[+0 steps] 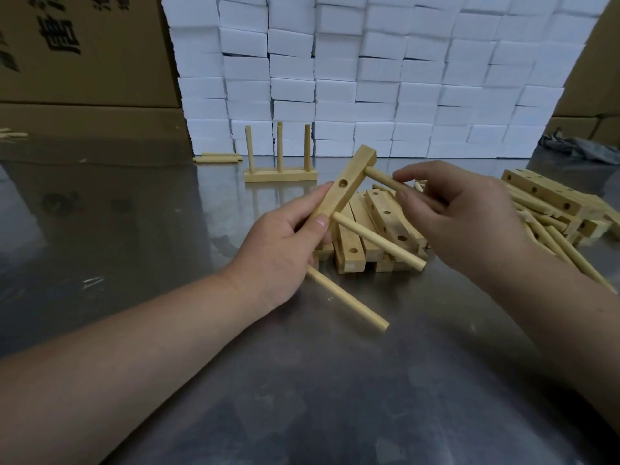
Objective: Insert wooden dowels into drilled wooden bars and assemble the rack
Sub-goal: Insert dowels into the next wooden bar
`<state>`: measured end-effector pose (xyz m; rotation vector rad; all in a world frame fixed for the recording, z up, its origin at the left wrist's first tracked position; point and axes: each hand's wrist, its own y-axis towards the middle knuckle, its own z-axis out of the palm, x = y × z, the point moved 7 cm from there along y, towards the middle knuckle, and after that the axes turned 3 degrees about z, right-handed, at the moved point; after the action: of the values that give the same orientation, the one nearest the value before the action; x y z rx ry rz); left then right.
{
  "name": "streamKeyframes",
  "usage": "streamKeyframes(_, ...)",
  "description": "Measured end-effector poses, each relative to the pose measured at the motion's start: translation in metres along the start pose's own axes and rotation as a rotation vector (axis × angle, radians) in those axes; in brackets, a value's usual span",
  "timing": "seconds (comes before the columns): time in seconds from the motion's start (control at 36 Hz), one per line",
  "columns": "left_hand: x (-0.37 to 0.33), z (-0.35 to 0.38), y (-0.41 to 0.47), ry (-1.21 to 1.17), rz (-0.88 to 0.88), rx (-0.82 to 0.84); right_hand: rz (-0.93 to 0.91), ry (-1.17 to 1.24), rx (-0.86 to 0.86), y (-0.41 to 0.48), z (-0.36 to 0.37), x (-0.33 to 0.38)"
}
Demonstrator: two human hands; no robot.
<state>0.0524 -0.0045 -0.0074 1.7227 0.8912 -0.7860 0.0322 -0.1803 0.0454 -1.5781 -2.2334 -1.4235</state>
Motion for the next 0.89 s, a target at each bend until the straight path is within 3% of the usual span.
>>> streamKeyframes(0.42, -0.009, 0.002, -0.002, 0.033, 0.005, 0.038, 0.021, -0.021, -0.048, 0.000, -0.006, 0.003)
streamKeyframes(0.89, -0.016, 0.008, -0.005, -0.147, -0.047, 0.055, -0.236, -0.064, -0.004, -0.005, 0.001, 0.025)
